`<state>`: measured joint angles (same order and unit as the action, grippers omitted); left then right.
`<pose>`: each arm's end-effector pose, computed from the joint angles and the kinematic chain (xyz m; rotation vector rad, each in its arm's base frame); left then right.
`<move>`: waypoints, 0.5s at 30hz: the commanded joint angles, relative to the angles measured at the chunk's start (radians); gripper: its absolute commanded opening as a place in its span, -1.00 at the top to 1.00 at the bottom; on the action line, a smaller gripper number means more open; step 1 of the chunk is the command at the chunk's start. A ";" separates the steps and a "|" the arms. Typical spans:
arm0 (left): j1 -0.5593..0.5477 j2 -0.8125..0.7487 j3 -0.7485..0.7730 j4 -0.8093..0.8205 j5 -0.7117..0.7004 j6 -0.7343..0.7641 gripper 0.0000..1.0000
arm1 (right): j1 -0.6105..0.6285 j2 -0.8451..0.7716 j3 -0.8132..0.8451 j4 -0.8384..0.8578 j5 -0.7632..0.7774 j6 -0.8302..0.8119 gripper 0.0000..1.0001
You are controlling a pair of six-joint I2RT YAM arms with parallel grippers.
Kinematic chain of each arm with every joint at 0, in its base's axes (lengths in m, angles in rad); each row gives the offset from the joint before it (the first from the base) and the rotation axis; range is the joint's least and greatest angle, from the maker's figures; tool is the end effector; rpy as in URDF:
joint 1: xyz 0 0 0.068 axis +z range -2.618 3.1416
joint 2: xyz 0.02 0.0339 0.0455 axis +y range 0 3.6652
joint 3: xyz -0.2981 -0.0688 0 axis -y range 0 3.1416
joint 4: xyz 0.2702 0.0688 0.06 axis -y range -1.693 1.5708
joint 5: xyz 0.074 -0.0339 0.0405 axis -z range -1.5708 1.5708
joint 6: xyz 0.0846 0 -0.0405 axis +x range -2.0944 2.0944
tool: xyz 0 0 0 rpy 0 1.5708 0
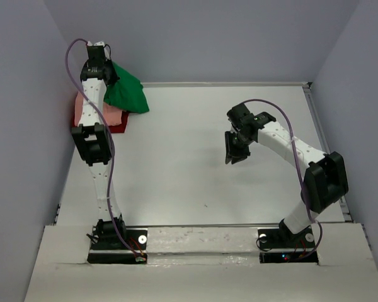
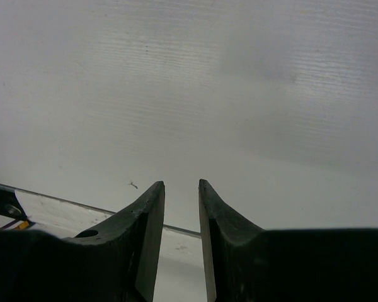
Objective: Fold and stack the t-shirts
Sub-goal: Put the neatly folded tshirt into the corner of the board with the left arm
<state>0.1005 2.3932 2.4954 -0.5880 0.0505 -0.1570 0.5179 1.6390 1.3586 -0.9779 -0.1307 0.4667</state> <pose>0.6385 0.0601 0.3296 -0.2330 2.0438 -0.0869 0.3118 0.1903 0.2436 -0.1042 2.9014 0.3836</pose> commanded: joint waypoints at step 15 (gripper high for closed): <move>0.129 -0.118 0.046 0.057 -0.080 0.051 1.00 | 0.007 0.078 0.050 0.028 -0.047 -0.054 0.32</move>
<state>0.1890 2.3924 2.4962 -0.5762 0.0181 -0.1360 0.5179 1.7164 1.3609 -0.9718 -0.1574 0.4400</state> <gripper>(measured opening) 0.051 0.342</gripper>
